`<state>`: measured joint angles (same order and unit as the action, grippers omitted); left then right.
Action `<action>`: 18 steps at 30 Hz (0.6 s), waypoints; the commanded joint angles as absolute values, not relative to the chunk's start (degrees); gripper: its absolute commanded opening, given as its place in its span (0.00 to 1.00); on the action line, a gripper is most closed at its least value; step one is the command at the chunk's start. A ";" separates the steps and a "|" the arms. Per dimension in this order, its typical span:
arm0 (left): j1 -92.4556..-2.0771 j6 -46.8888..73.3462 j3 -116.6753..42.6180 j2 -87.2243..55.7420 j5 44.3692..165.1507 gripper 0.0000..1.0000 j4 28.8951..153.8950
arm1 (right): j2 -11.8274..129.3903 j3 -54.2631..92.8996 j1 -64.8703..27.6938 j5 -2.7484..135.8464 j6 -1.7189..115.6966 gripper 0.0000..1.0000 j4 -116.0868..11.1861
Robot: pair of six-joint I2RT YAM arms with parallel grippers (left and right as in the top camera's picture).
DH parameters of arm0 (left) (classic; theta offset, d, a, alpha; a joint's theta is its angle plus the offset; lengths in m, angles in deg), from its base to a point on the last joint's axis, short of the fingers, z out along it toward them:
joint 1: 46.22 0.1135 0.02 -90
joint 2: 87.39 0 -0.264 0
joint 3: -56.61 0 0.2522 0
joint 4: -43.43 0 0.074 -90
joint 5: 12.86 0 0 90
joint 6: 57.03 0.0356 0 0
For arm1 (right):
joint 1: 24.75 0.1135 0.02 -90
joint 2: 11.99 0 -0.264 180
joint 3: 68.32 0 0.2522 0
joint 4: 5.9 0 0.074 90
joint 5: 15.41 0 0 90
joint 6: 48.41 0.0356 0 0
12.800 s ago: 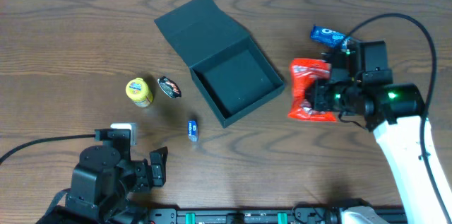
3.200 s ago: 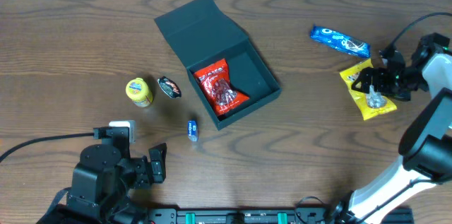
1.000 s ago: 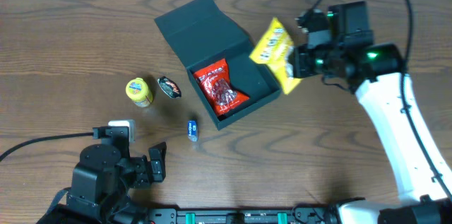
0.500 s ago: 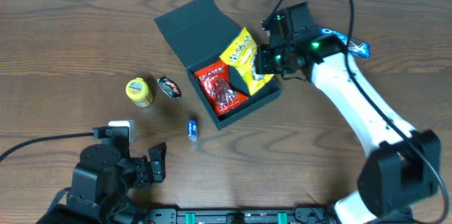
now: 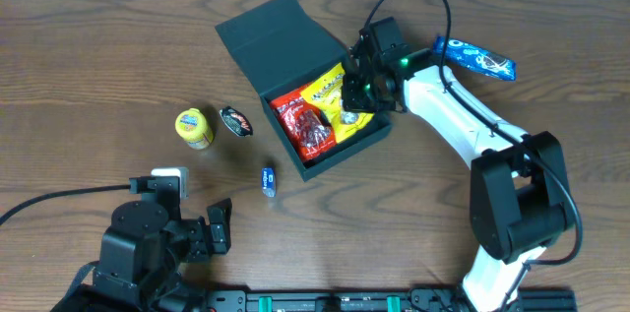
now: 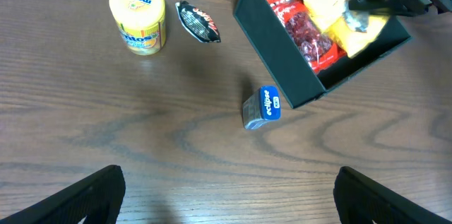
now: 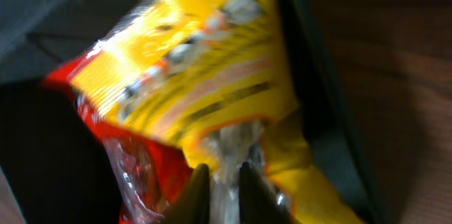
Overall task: Pack container
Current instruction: 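Lift the yellow bag and lower it into the box beside red bag, then open the right gripper and raise it out of the box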
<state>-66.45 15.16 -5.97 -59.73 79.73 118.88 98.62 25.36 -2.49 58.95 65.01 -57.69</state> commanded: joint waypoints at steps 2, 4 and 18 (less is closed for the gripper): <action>-66.07 15.18 -5.51 -59.64 79.65 0.96 119.05 | 97.59 25.69 -1.83 58.21 65.32 0.77 -57.51; -66.07 15.18 -5.51 -59.64 79.47 0.95 119.05 | 96.56 25.69 -1.83 55.74 65.29 0.95 -57.12; -66.07 12.54 -5.53 -55.20 73.74 0.95 116.50 | 75.32 25.69 -2.49 71.96 62.08 0.99 -64.48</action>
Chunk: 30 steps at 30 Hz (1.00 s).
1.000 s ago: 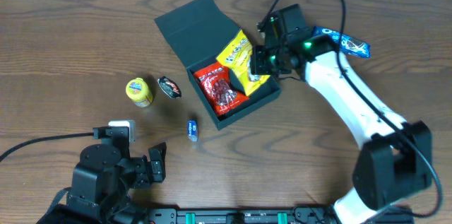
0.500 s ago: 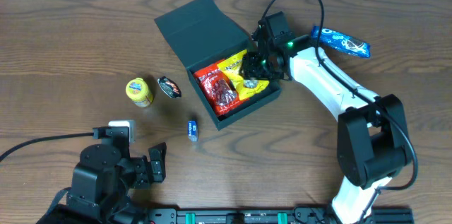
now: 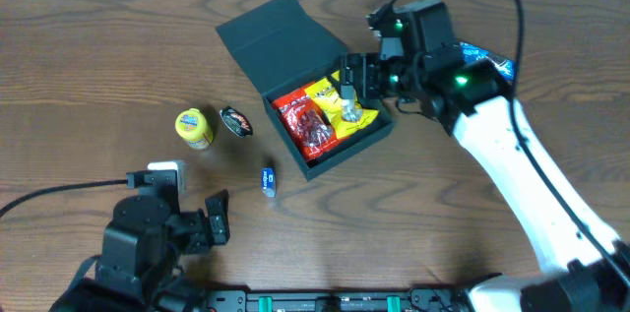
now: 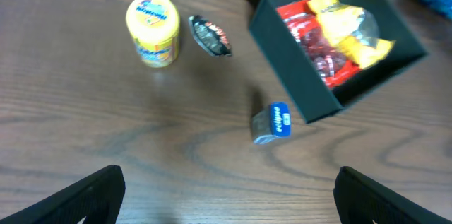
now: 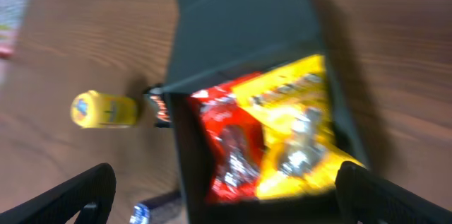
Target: Pack container
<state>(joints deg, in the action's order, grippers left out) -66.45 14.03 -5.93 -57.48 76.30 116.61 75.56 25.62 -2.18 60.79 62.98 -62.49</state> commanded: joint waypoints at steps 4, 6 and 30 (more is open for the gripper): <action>-66.05 11.88 -5.53 -50.31 73.24 0.95 116.37 | 75.27 25.69 -3.47 80.70 61.01 0.99 -72.20; -66.05 9.63 -5.53 -48.49 71.58 0.95 116.24 | 75.23 25.69 -3.52 80.81 60.99 0.99 -74.10; -66.10 8.91 -19.28 -4.39 72.26 0.95 94.60 | 81.02 25.62 -7.76 87.00 55.46 0.99 -74.36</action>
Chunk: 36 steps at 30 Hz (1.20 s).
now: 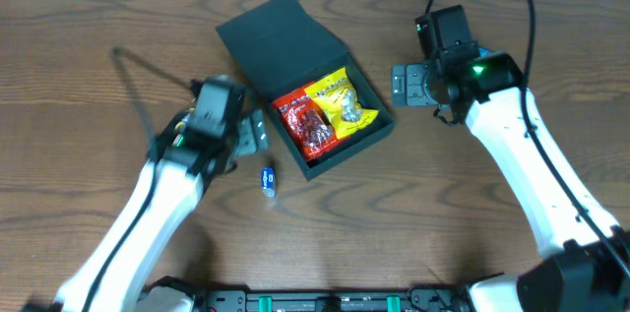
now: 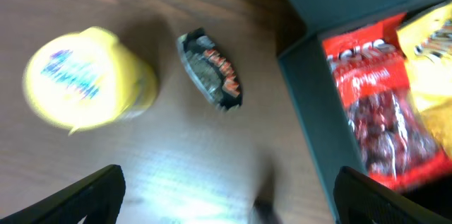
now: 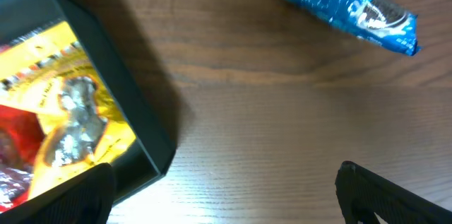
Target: Pack container
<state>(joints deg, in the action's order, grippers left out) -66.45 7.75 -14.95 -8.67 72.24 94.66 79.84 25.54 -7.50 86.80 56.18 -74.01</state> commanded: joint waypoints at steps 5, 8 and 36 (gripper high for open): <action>-66.10 9.15 -23.70 4.14 72.72 0.95 94.53 | 84.67 25.62 -7.85 85.99 55.42 0.99 -75.15; -66.07 9.17 -23.70 6.21 72.30 0.95 94.62 | 86.94 25.62 -8.39 86.21 55.39 0.99 -74.67; -66.05 10.09 -23.67 16.60 71.49 0.95 86.14 | 93.15 25.56 -11.98 75.41 53.30 0.99 -78.60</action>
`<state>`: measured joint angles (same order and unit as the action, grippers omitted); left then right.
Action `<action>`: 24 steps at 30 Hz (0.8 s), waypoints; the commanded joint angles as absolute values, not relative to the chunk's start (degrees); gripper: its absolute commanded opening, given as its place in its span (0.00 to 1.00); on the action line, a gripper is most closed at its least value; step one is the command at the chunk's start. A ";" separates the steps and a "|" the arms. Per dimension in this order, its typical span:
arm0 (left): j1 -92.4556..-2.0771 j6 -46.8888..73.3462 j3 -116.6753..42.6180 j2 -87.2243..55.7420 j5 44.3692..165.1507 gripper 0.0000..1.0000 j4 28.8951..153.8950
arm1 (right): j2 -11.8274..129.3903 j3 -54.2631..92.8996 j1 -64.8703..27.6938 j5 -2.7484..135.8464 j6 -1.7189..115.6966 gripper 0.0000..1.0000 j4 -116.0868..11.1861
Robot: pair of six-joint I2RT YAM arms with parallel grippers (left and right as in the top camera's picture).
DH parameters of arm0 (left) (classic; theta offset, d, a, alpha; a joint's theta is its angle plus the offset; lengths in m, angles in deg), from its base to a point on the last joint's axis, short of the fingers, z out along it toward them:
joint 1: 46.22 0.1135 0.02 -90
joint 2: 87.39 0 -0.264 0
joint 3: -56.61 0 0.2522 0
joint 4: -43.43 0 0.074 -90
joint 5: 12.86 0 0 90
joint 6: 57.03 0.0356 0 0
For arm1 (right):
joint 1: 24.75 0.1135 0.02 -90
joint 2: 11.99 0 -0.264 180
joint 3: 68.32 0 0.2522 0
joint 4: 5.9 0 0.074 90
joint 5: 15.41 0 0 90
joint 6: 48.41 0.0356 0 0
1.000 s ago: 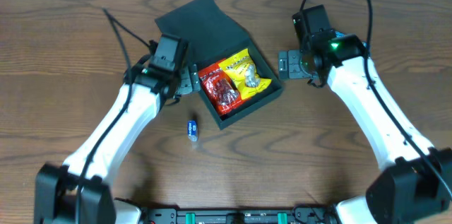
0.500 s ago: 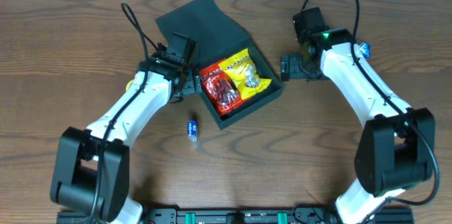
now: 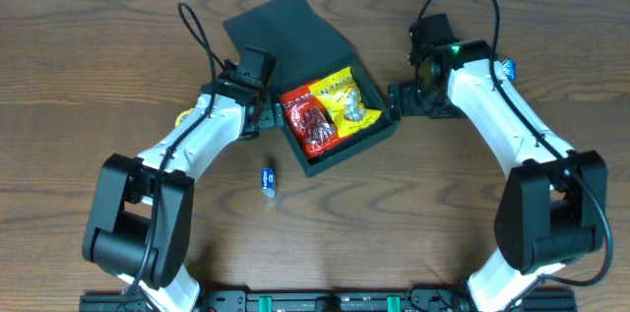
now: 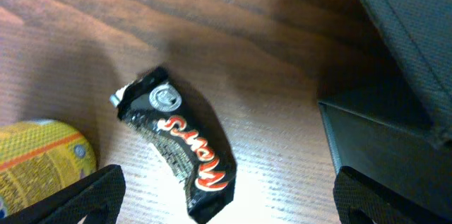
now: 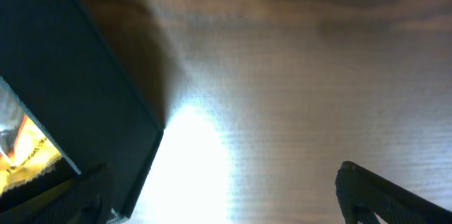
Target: Pack container
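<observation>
The black box (image 3: 386, 127) stands open mid-table, its lid (image 3: 285, 27) tilted back. Inside lie a red packet (image 3: 309, 121) and a yellow packet (image 3: 347, 104). My left gripper (image 3: 258, 118) is open, low beside the box's left wall (image 4: 385, 150), with the black Mars bar (image 4: 182, 143) between its fingers (image 4: 95, 194). The yellow Mentos tub (image 4: 39, 160) stands just left of the bar. My right gripper (image 3: 405, 101) is open, low at the box's right wall (image 5: 78, 104), nothing between its fingers (image 5: 385, 196).
A small blue gum pack (image 3: 268, 179) lies in front of the box. A blue Oreo pack (image 3: 507, 69) peeks out behind my right arm at the far right. Bare wooden table (image 3: 413, 223) lies in front of the box and to both sides.
My left gripper has come lower and closer over the Mars bar, next to the box's left wall. My right gripper has dropped beside the box's right wall; the Oreo pack has left its view.
My right gripper was closed on the yellow packet inside the box while the left arm sat at the front left. Then the right one was open above the box, packet left inside. Later it was right of the box, the left over the Mars bar. Both now flank the box.
</observation>
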<state>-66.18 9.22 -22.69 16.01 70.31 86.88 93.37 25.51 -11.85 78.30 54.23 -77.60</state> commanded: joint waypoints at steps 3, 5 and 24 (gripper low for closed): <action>-66.07 10.29 -23.67 16.60 72.41 0.95 84.94 | 93.15 25.56 -11.85 72.51 53.30 0.99 -81.27; -66.07 10.31 -23.67 16.60 72.74 0.95 84.08 | 93.15 25.56 -11.28 72.40 53.34 0.99 -83.39; -66.10 13.35 -23.72 16.60 74.40 0.95 81.00 | 93.13 25.58 -5.33 73.88 60.68 0.99 -86.30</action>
<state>-65.70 12.02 -22.71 16.01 72.65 80.91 93.37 25.51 -6.40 75.83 58.58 -87.00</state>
